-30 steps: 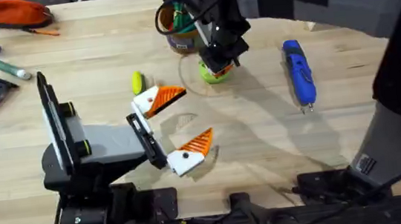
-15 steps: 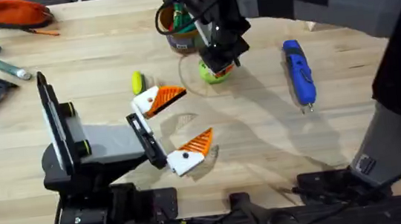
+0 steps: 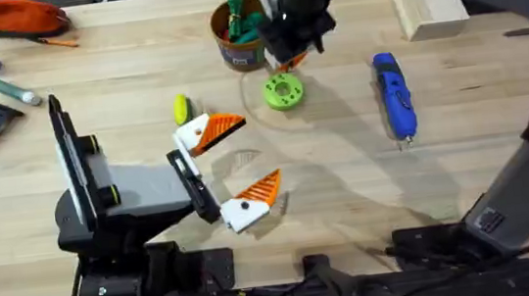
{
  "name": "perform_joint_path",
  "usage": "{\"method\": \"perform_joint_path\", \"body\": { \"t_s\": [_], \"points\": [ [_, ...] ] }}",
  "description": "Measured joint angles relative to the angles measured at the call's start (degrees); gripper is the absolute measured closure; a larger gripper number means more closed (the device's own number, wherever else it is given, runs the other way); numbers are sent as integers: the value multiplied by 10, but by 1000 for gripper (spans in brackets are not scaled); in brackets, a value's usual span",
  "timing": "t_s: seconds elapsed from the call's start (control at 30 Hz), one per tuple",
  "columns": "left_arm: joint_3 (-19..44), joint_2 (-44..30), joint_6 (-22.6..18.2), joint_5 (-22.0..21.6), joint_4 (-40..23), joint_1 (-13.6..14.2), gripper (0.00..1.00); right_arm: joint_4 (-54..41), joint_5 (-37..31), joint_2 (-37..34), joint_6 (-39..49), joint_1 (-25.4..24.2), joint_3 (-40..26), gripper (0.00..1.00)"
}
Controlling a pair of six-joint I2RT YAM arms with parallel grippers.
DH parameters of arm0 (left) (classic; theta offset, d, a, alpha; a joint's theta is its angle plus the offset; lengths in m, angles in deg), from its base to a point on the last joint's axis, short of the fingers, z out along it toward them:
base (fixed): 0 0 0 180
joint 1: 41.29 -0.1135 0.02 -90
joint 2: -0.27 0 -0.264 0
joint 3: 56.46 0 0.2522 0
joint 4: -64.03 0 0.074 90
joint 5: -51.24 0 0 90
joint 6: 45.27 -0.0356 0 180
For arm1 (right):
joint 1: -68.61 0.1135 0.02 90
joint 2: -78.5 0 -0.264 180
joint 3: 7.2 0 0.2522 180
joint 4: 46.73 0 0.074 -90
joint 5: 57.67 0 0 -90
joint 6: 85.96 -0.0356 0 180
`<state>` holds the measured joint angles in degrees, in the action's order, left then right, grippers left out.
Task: Pick up the gripper from the table and insert it into the empty holder that is missing its gripper. Then pick up a screw, insert it into the mounting hole, and use the screwdriver to tighten it. Finally, clean up the table by picking up the vegetable and placing it into the bucket.
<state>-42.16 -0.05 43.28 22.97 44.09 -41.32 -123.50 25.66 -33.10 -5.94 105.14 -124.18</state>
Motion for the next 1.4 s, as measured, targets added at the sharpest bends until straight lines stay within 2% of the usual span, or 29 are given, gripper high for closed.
{"method": "perform_joint_path", "body": {
  "t_s": [0.3,0.47,0.57,0.63,0.67,0.93,1.13,1.4],
  "points": [
    [0,0,0,0,0,0,15,-115,-3,31,3,12,-104,995],
    [0,0,0,0,0,0,14,-169,-6,35,10,51,-189,995],
    [0,0,0,0,0,0,14,-183,-6,36,14,85,-217,995],
    [0,0,0,0,0,0,14,-186,-6,36,15,108,-223,995],
    [0,0,0,0,0,0,13,-191,-6,36,17,146,-223,995],
    [0,0,0,0,0,0,13,-193,-6,36,23,219,-223,995],
    [0,0,0,0,0,0,15,-193,-4,35,32,249,-224,995],
    [0,0,0,0,0,0,14,-195,25,-7,67,252,-261,995]
  ]
}}
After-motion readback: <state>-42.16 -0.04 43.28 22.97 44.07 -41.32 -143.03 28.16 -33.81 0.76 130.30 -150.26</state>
